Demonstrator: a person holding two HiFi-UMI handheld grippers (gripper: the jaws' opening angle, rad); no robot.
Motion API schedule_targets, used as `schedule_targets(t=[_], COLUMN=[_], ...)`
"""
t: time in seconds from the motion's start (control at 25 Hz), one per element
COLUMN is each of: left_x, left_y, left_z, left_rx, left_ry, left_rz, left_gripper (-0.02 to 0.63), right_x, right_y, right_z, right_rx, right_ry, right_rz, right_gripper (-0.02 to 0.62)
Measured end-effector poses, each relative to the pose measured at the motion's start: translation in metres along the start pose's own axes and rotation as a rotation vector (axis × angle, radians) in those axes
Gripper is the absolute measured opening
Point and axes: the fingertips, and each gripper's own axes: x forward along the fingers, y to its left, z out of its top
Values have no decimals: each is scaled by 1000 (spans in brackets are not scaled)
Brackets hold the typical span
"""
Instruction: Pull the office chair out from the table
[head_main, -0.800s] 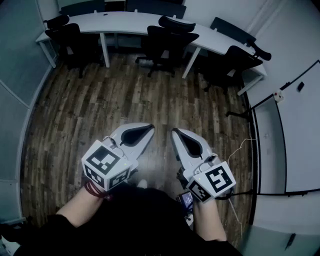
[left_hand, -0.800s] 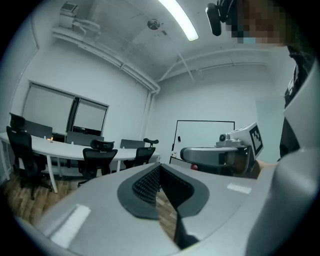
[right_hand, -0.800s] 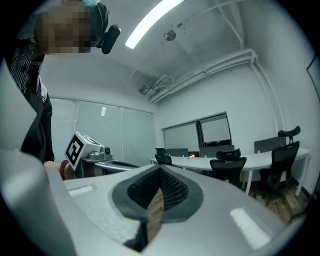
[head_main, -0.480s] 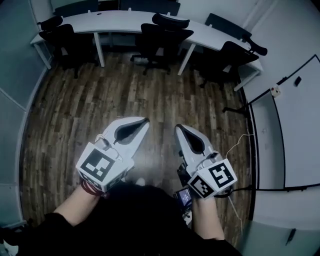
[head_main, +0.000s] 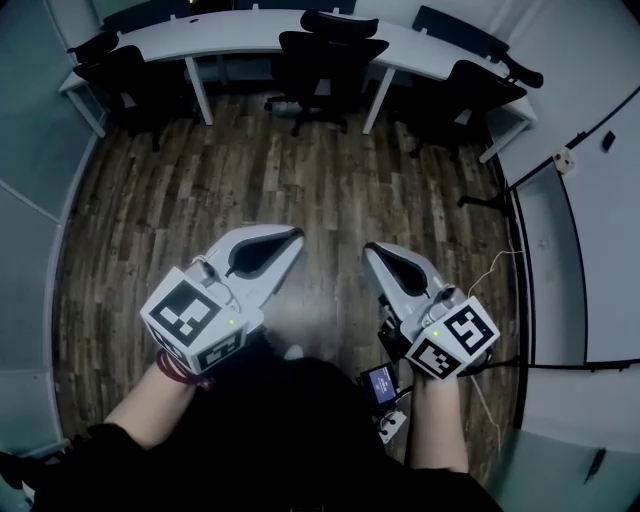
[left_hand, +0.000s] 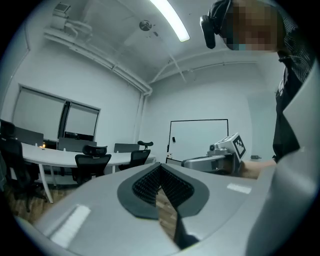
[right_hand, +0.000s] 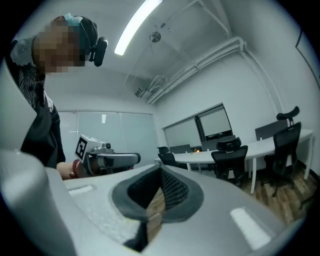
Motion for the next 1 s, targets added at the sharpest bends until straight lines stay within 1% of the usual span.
schedule_targets(t=[0.12,0.24,0.36,0.6,0.68,0.84,1.0], left_x=[-3,2,13,42,53,71,84], left_y=[13,31,38,57,70,103,147], left_z=[-2,-5,-10,-12,-10,0,7], left_rx=[19,-6,-19,-26,-25,-32,-51], left_ry=[19,28,38,45,48,37,18], left_rz=[20,45,24,-38,-51,-44,-66], left_gripper=[0,0,0,0,0,0,0], right_x=[-7,-13,-13,12,24,44,76], right_y=[-9,-23,-34,-52,-59,-70,-88], right_z=[-6,-7,-4,1,3,15,27], right_rx=[-10,6,17,30,19,11,-5], right_ry=[31,45,44,37,49,40,57], right_rz=[13,13,-5,-37,-39,-43,-58], right_gripper=[0,0,0,0,0,0,0])
